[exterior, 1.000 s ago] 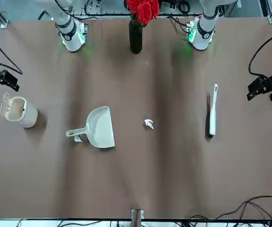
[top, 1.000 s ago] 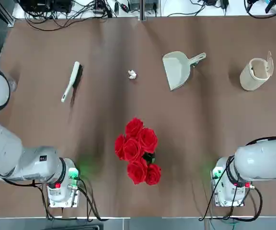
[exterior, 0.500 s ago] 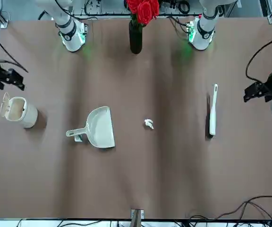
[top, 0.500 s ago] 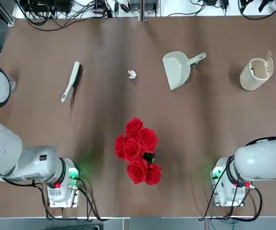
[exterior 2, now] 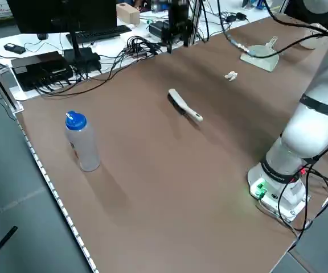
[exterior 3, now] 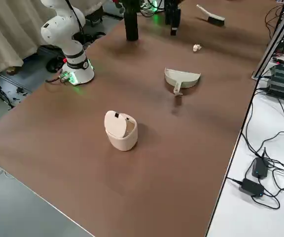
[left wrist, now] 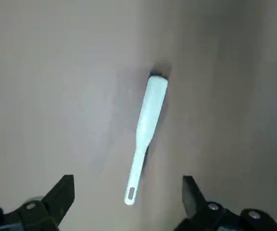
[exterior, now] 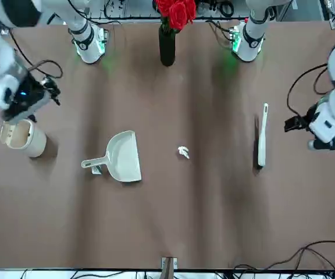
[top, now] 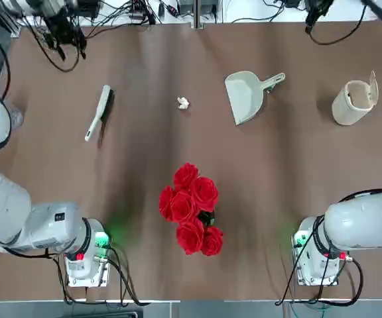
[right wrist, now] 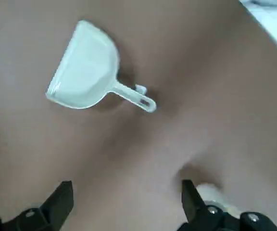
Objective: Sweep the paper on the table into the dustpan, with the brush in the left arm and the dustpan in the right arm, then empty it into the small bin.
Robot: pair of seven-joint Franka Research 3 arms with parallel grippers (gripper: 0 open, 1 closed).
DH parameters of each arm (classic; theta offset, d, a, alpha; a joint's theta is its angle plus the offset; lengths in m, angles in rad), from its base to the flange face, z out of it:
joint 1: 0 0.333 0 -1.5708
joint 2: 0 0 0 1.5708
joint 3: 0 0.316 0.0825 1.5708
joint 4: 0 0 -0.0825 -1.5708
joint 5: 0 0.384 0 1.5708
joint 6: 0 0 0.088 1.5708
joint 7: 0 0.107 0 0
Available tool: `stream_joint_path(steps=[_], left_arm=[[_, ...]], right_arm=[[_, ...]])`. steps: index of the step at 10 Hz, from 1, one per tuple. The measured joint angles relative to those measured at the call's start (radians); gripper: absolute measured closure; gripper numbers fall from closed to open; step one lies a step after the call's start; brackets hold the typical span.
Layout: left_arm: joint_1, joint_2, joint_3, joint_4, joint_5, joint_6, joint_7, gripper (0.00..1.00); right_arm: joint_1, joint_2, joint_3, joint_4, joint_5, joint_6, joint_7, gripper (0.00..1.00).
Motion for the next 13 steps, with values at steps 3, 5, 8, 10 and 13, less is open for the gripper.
stream_joint_path(steps=[3, 5, 8, 10, 13], left_arm=[[0.002, -0.084, -0.005, -0.343, 0.021, 0.234, 0.007, 0.06], [0.002, -0.087, -0.008, -0.515, 0.053, 0.397, 0.007, 0.07], [0.04, -0.084, -0.009, -0.646, 0.058, 0.528, 0.011, 0.11], [0.047, -0.069, -0.01, -0.666, 0.061, 0.561, 0.013, 0.2], [0.047, -0.038, -0.012, -0.666, 0.071, 0.593, 0.013, 0.5]], right_arm=[[-0.001, 0.007, 0.019, -0.143, 0.0, 0.21, -0.408, 0.0], [-0.001, 0.021, 0.024, -0.226, 0.0, 0.307, -0.579, 0.0], [0.001, 0.108, 0.073, -0.259, -0.02, 0.378, -0.655, 0.0], [-0.004, 0.183, 0.074, -0.26, -0.054, 0.431, -0.66, 0.0], [-0.021, 0.263, 0.065, -0.258, -0.086, 0.519, -0.657, 0.0]])
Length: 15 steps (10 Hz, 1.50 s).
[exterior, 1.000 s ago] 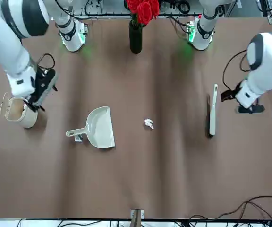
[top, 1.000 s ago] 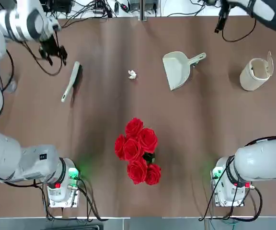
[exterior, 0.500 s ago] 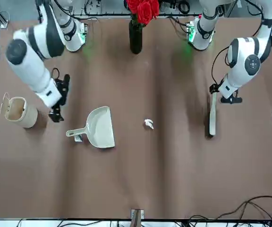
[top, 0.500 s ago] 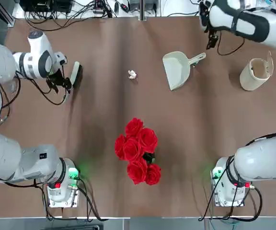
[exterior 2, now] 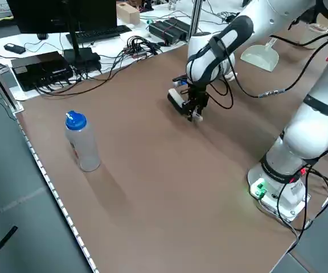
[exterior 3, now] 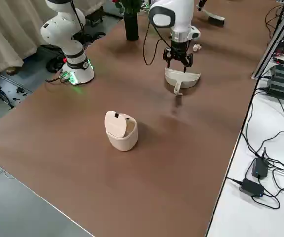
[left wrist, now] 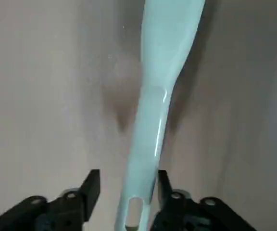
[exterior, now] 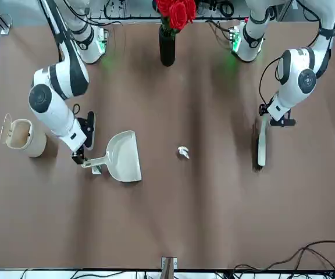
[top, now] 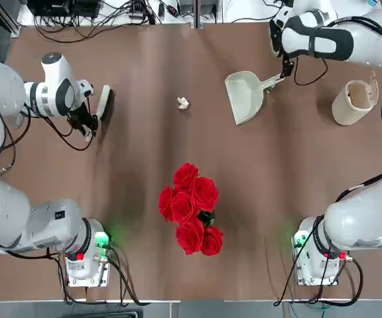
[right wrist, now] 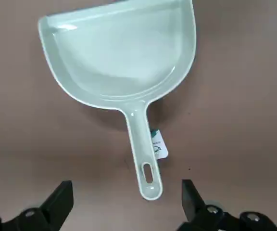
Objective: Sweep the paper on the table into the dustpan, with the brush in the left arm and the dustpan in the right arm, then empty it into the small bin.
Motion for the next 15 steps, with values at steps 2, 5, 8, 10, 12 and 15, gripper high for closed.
stream_joint_path(steps=[2, 5, 8, 10, 12, 15], left_arm=[[0.0, 0.001, -0.003, 0.004, 0.016, 0.003, 0.002, 0.72], [-0.003, -0.001, -0.016, 0.027, 0.016, 0.004, 0.003, 0.73], [-0.003, -0.01, -0.084, 0.104, 0.016, -0.084, -0.028, 0.73], [-0.004, -0.021, -0.164, 0.19, 0.016, -0.248, -0.087, 0.73], [-0.006, -0.026, -0.269, 0.224, -0.013, -0.333, -0.174, 0.73], [-0.009, -0.026, -0.394, 0.259, -0.056, -0.388, -0.282, 0.73]], right_arm=[[-0.004, 0.025, -0.001, 0.002, -0.015, 0.017, 0.02, 0.0], [-0.022, 0.026, -0.004, 0.003, -0.016, 0.059, 0.036, 0.0], [-0.036, 0.047, -0.005, 0.003, -0.023, 0.119, 0.036, 0.0], [-0.036, 0.093, -0.005, 0.007, -0.075, 0.128, 0.067, 0.0], [-0.035, 0.139, -0.004, 0.018, -0.114, 0.131, 0.108, 0.0], [-0.023, 0.173, 0.0, 0.031, -0.166, 0.134, 0.146, 0.0]])
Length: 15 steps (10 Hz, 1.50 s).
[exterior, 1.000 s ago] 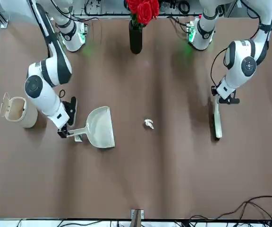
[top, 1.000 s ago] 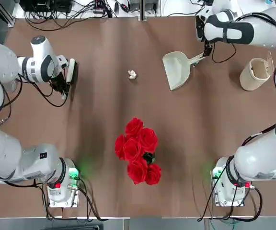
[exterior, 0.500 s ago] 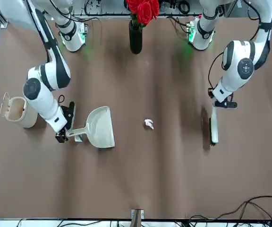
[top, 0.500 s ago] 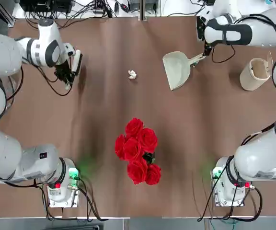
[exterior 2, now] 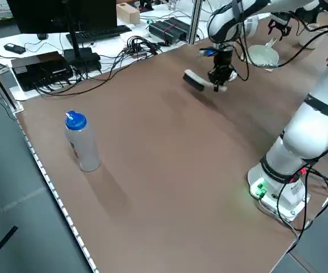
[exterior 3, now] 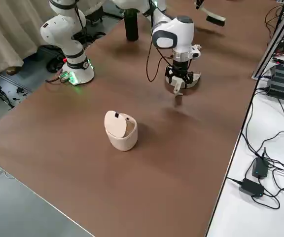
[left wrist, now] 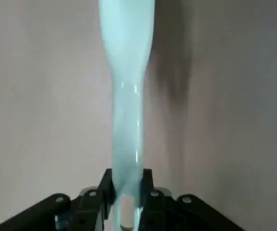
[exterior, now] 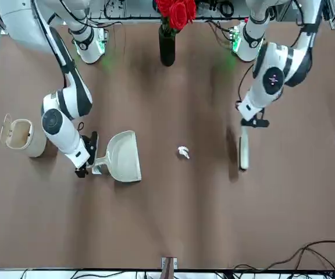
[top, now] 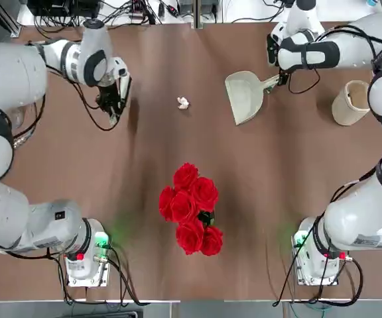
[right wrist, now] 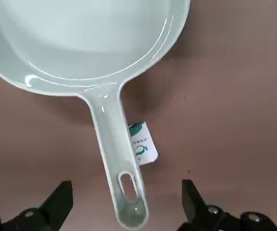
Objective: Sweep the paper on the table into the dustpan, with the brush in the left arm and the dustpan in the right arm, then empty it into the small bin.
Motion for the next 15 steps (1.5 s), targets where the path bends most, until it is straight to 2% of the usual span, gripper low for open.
stream_joint_path(steps=[3, 6, 11, 14, 15], left_arm=[[0.0, 0.0, -0.052, 0.051, -0.035, -0.083, -0.039, 0.73], [0.0, 0.0, -0.083, 0.08, -0.076, -0.111, -0.084, 0.73], [0.0, 0.0, -0.092, 0.098, -0.101, -0.144, -0.106, 0.73], [0.001, 0.001, -0.092, 0.135, -0.102, -0.192, -0.11, 0.73], [0.001, 0.001, -0.092, 0.149, -0.103, -0.197, -0.117, 0.73]], right_arm=[[0.008, 0.02, 0.001, 0.003, -0.045, 0.009, 0.039, 0.0], [0.01, 0.053, 0.0, 0.004, -0.072, 0.045, 0.055, 0.02], [0.011, 0.074, 0.001, 0.006, -0.084, 0.07, 0.063, 0.1], [0.015, 0.074, 0.001, 0.006, -0.096, 0.07, 0.065, 0.32], [0.016, 0.075, 0.001, 0.006, -0.1, 0.07, 0.065, 0.48]])
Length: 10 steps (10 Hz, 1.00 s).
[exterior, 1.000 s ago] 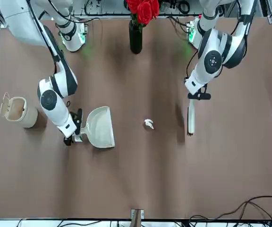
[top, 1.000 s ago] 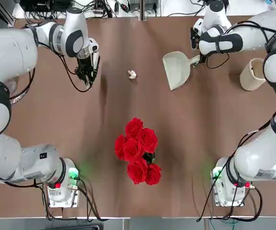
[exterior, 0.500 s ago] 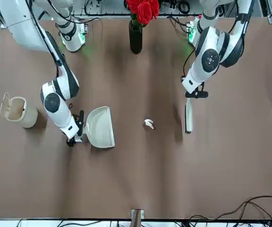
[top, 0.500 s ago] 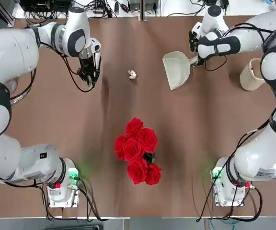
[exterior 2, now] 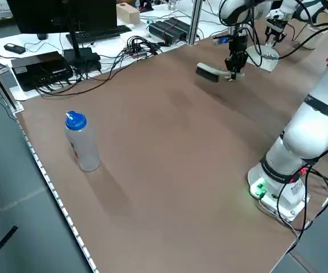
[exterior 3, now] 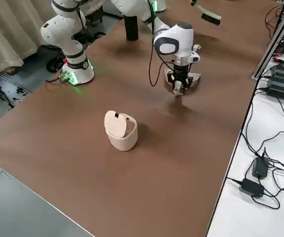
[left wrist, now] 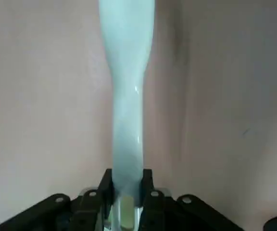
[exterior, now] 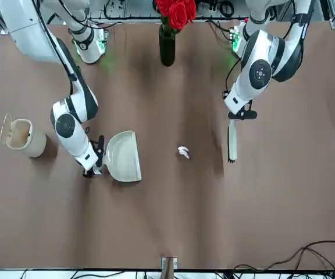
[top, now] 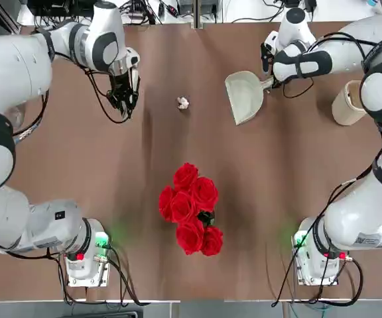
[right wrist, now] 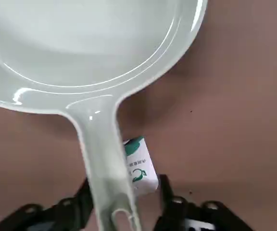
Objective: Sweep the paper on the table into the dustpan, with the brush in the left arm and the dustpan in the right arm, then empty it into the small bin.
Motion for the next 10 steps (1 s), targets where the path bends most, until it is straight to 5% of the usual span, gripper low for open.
stream_joint_path(steps=[1, 7, 10], left_arm=[[0.002, 0.0, 0.0, 0.016, -0.01, -0.01, -0.004, 0.73], [-0.01, 0.041, -0.022, 0.088, -0.034, -0.027, -0.01, 0.73], [-0.101, 0.099, -0.041, 0.123, -0.034, -0.027, -0.103, 0.73]], right_arm=[[0.001, 0.001, 0.0, -0.001, -0.001, -0.002, 0.0, 0.64], [0.014, -0.002, 0.005, 0.007, -0.01, -0.011, 0.009, 0.67], [0.046, -0.04, 0.047, 0.044, -0.063, -0.148, 0.086, 0.67]])
